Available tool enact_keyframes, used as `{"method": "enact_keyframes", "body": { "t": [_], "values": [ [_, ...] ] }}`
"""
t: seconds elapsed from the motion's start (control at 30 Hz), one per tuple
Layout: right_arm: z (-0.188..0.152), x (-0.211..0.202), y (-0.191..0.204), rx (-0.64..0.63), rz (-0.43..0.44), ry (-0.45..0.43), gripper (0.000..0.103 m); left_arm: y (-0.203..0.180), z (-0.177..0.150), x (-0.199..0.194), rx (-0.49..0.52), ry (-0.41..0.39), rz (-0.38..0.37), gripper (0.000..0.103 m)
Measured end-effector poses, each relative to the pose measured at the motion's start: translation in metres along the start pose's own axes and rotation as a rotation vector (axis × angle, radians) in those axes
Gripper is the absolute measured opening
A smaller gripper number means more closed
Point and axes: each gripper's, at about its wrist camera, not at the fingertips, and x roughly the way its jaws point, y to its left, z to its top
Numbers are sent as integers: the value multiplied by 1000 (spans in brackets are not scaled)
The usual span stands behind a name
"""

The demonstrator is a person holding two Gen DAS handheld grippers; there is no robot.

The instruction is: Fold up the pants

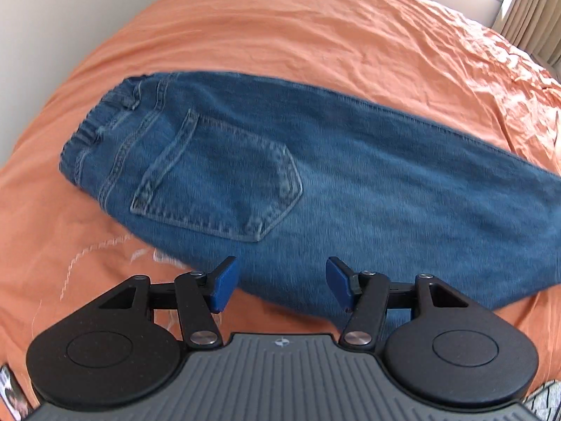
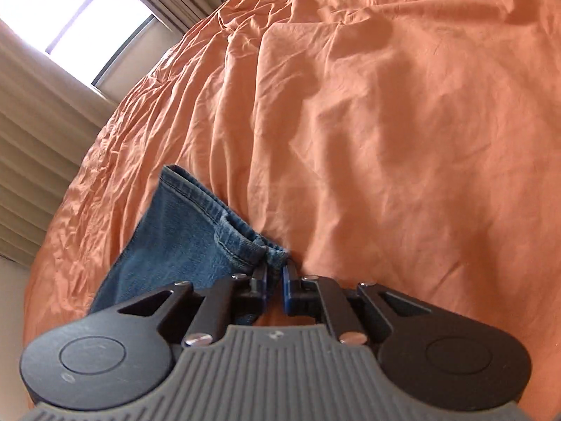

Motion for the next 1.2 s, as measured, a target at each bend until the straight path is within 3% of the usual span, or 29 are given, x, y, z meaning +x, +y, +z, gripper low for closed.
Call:
{"method": "enact_keyframes", "body": {
  "t": [0.1, 0.27, 0.47, 0.53, 0.57, 0.6, 0.67, 0.8, 0.9, 0.93, 1.07, 1.13, 1.2],
  "values": [
    [0, 4, 9, -26, -29, -4, 2, 6, -15, -3, -57, 14, -54, 66],
    [2, 3, 15, -44, -41, 4, 2, 25, -38, 12, -314, 33, -235, 66],
    [5, -2, 21, -61, -59, 9, 2, 25, -45, 40, -447, 24, -300, 66],
    [5, -2, 21, -66, -65, 12, 2, 24, -38, 41, -454, -20, -286, 39],
    [6, -3, 21, -63, -68, 13, 2, 22, -31, 41, -432, -32, -252, 18],
    [6, -3, 21, -60, -72, 15, 3, 19, -22, 42, -396, -37, -203, 8],
    [6, -2, 23, -62, -83, 19, 3, 17, -7, 46, -371, -26, -146, 4],
    [8, -4, 24, -70, -99, 25, 5, 17, 8, 50, -328, 35, -37, 6],
    [14, -15, 25, -104, -141, 10, 15, 14, 15, 39, -225, 59, 61, 28],
    [17, -20, 24, -118, -154, 0, 19, 14, 18, 32, -194, 63, 74, 29],
    [30, -44, 12, -90, -60, -10, 23, 13, 29, 7, -113, 26, 61, 34],
    [32, -55, 8, -48, -2, -16, 37, 10, 40, -2, -84, -7, 49, 37],
    [30, -58, 3, 1, 54, -10, 42, 3, 48, -7, -60, -33, 31, 40]
  ]
}}
